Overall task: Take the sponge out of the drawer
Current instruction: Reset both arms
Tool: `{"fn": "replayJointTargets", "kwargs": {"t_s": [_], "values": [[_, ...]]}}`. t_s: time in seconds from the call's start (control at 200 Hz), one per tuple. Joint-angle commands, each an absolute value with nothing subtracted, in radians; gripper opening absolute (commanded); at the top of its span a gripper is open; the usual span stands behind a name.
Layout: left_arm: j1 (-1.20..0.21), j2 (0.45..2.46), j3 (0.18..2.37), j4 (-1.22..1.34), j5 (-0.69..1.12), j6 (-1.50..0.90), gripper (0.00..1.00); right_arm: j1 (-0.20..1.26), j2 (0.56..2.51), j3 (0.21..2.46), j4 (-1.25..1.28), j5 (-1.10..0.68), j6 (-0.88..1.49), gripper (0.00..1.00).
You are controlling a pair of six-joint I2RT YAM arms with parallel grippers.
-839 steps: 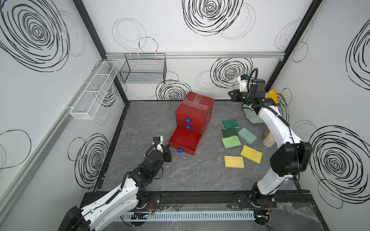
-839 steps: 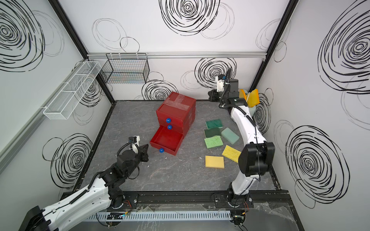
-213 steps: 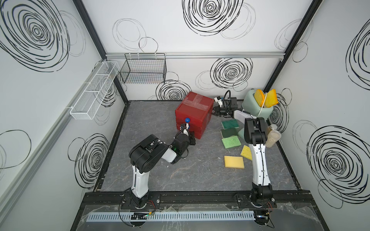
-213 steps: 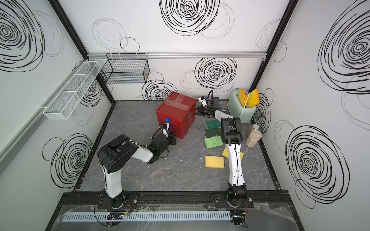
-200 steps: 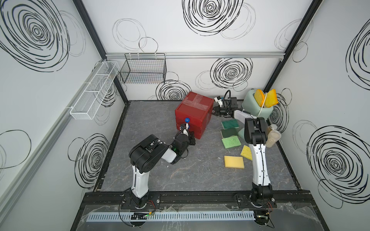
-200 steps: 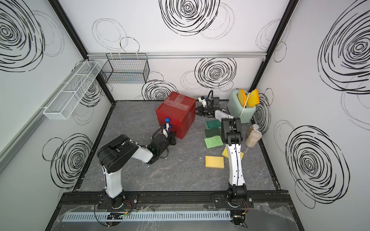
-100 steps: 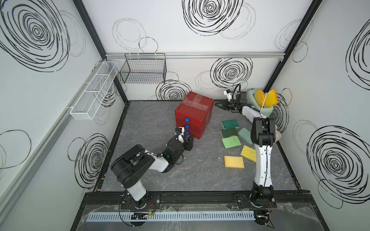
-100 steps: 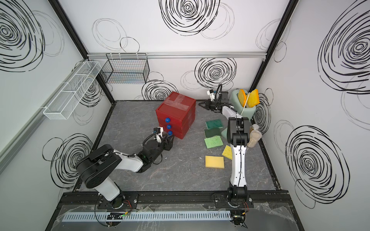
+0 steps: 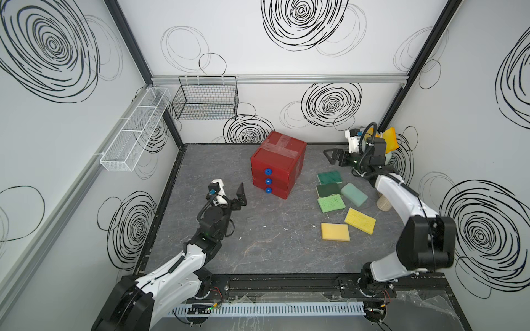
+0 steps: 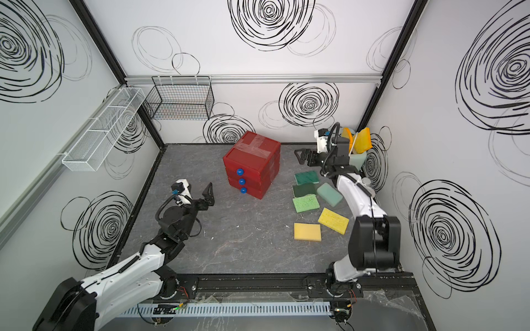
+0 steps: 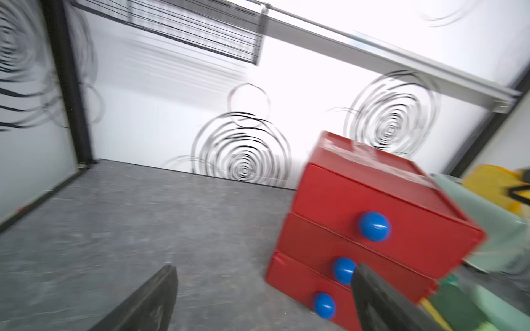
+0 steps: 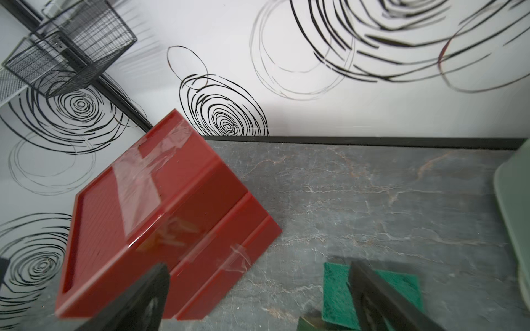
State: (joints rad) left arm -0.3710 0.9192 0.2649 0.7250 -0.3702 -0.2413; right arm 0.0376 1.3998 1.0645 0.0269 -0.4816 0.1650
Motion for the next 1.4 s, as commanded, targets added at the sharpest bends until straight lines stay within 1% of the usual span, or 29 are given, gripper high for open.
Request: {"fn": "replayJointTargets", "kwargs": {"t_s": [0.0, 0.035, 0.075, 0.14, 0.225, 0.3, 0.32, 0.375, 0.435, 0.49, 0.55, 0.635, 0.71, 0.775, 0.83, 0.855, 0.885, 0.925, 0.985, 1.04, 1.125, 1.396], "values": [[-0.259, 0.944, 0.246, 0.719, -0.346, -0.138, 0.98, 0.039, 1.288, 0.816, 0.182, -0.165, 0.093, 0.99], [-0.223, 0.962, 0.241, 0.741, -0.347, -0.131, 0.98, 0.019, 1.247, 0.729, 0.240, -0.107, 0.117, 0.99], [-0.176, 0.984, 0.240, 0.756, -0.333, -0.137, 0.98, -0.013, 1.211, 0.646, 0.303, -0.112, 0.117, 0.99], [-0.121, 1.032, 0.212, 0.868, -0.291, -0.121, 0.98, -0.054, 1.184, 0.521, 0.435, -0.112, 0.116, 0.99], [-0.083, 1.123, 0.215, 0.934, -0.260, -0.090, 0.98, -0.081, 1.192, 0.428, 0.563, -0.127, 0.119, 0.99], [-0.072, 1.248, 0.215, 1.031, -0.246, -0.053, 0.98, -0.092, 1.233, 0.352, 0.745, -0.130, 0.126, 0.99], [-0.070, 1.276, 0.229, 1.039, -0.243, -0.050, 0.98, -0.092, 1.245, 0.338, 0.786, -0.122, 0.122, 0.99], [-0.074, 1.315, 0.294, 0.952, -0.212, -0.024, 0.98, -0.090, 1.290, 0.315, 0.881, -0.119, 0.091, 0.99], [-0.075, 1.368, 0.354, 0.897, -0.195, -0.017, 0.99, -0.085, 1.337, 0.305, 0.935, -0.099, 0.060, 0.99], [-0.079, 1.384, 0.366, 0.901, -0.218, -0.013, 0.99, -0.089, 1.364, 0.271, 1.034, -0.099, 0.070, 0.99], [-0.073, 1.386, 0.337, 0.970, -0.213, -0.027, 0.99, -0.088, 1.384, 0.246, 1.093, -0.115, 0.061, 0.99], [-0.086, 1.445, 0.253, 1.199, -0.218, -0.021, 0.98, -0.074, 1.418, 0.193, 1.213, -0.121, 0.039, 0.99], [-0.094, 1.427, 0.251, 1.168, -0.216, -0.013, 0.98, -0.042, 1.468, 0.172, 1.288, -0.105, 0.003, 0.99], [-0.069, 1.452, 0.224, 1.231, -0.121, -0.011, 0.98, -0.020, 1.526, 0.178, 1.341, -0.118, -0.025, 0.99], [-0.069, 1.481, 0.189, 1.344, -0.103, -0.001, 0.98, -0.009, 1.512, 0.183, 1.303, -0.117, -0.040, 0.99], [-0.077, 1.471, 0.189, 1.328, -0.112, 0.007, 0.98, -0.009, 1.499, 0.192, 1.266, -0.118, -0.040, 0.99], [-0.086, 1.458, 0.193, 1.296, -0.102, 0.019, 0.98, -0.010, 1.507, 0.189, 1.282, -0.122, -0.040, 0.99], [-0.090, 1.462, 0.184, 1.324, -0.072, 0.039, 0.98, -0.016, 1.520, 0.194, 1.296, -0.121, -0.029, 0.99], [-0.089, 1.462, 0.182, 1.324, -0.066, 0.039, 0.98, -0.026, 1.514, 0.227, 1.216, -0.083, 0.000, 0.99], [-0.081, 1.463, 0.184, 1.320, -0.048, 0.034, 0.98, -0.020, 1.519, 0.211, 1.259, -0.065, 0.000, 0.99], [-0.068, 1.463, 0.190, 1.312, -0.022, 0.028, 0.98, -0.012, 1.514, 0.213, 1.249, -0.046, -0.005, 0.99], [-0.069, 1.462, 0.187, 1.316, -0.027, 0.028, 0.98, -0.012, 1.515, 0.219, 1.239, -0.049, -0.005, 0.99]]}}
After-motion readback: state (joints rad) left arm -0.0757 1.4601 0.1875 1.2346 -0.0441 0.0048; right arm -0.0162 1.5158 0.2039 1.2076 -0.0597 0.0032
